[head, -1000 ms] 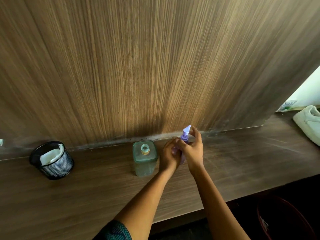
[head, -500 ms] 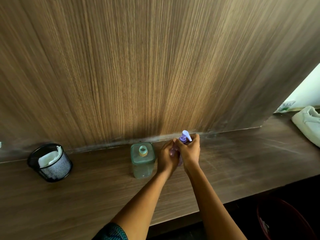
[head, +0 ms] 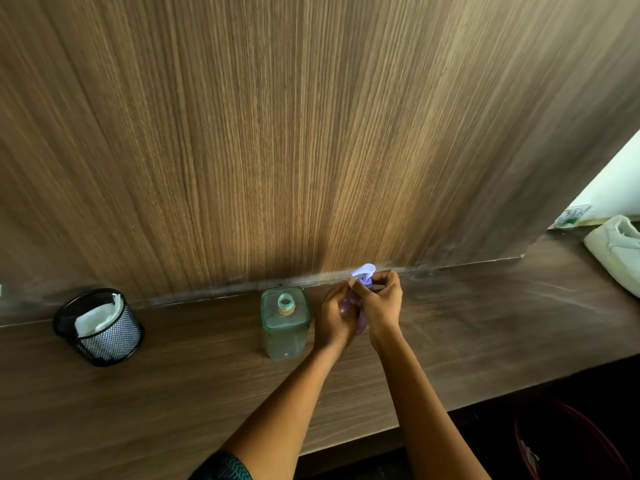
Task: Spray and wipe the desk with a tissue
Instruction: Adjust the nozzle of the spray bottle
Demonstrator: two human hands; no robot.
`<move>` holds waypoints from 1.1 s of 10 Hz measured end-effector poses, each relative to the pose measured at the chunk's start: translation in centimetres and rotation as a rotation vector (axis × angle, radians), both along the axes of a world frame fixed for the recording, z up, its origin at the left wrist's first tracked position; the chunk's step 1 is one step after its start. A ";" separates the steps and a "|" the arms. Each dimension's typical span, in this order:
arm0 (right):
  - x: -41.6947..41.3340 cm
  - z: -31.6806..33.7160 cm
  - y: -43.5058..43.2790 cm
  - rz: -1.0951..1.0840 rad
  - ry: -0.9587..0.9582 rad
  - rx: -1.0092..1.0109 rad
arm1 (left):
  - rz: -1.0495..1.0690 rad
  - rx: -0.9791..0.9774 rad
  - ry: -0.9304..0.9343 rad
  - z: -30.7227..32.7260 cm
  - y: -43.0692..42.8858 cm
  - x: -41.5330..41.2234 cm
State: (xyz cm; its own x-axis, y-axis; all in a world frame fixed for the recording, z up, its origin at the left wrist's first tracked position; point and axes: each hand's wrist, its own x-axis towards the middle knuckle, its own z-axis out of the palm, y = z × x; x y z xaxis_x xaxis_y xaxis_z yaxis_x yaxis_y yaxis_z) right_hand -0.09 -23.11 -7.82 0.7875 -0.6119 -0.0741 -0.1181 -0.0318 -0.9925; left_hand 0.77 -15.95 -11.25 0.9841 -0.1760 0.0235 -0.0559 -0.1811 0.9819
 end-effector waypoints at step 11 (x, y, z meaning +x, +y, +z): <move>-1.3 -0.6 -0.7 0.107 -0.114 0.199 | 0.069 -0.114 0.063 0.8 -0.2 -0.7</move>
